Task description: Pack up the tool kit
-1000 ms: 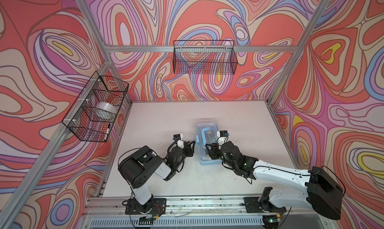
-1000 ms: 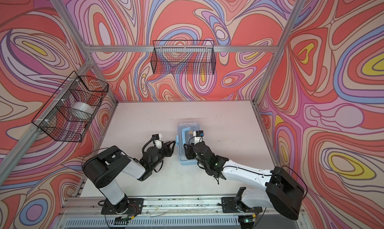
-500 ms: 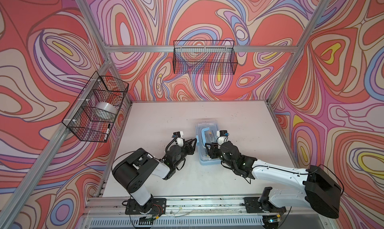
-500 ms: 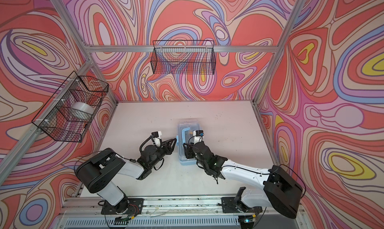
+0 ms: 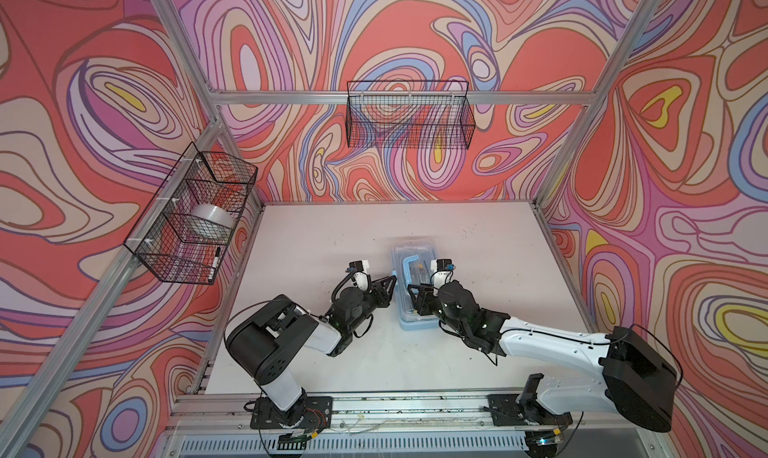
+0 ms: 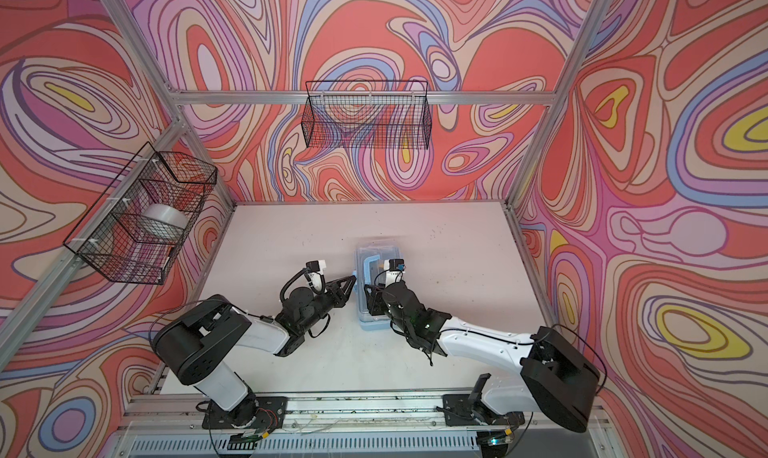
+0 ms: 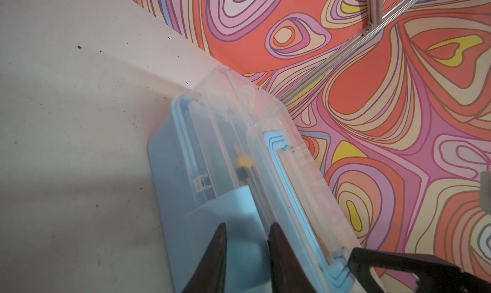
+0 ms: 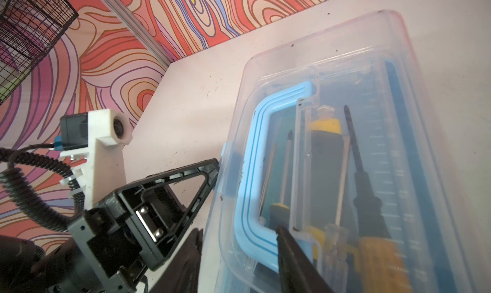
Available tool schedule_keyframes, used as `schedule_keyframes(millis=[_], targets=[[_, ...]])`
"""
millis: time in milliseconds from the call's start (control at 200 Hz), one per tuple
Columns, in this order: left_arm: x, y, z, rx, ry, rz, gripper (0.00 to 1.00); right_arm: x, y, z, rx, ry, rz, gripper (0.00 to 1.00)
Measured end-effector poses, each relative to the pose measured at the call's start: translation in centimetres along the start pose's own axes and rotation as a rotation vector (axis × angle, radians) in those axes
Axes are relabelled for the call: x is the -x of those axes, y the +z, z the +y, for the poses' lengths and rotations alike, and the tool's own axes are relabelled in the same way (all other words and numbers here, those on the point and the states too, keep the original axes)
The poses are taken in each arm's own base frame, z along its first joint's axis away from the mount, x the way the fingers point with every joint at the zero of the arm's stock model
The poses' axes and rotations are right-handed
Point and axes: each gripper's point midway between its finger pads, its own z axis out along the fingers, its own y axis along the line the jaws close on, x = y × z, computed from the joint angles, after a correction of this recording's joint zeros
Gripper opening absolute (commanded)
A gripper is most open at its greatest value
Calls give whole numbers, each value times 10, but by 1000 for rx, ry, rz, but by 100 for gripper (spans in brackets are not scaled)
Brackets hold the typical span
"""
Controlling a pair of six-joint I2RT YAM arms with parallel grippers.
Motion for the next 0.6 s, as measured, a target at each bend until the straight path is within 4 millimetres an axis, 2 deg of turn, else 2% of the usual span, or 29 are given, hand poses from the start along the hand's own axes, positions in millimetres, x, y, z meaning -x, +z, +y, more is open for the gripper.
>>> schedule_keyframes(millis=[601], targets=[[2,-4,-2,65,72,62,28,0,1,0,0,-2,-2,47]])
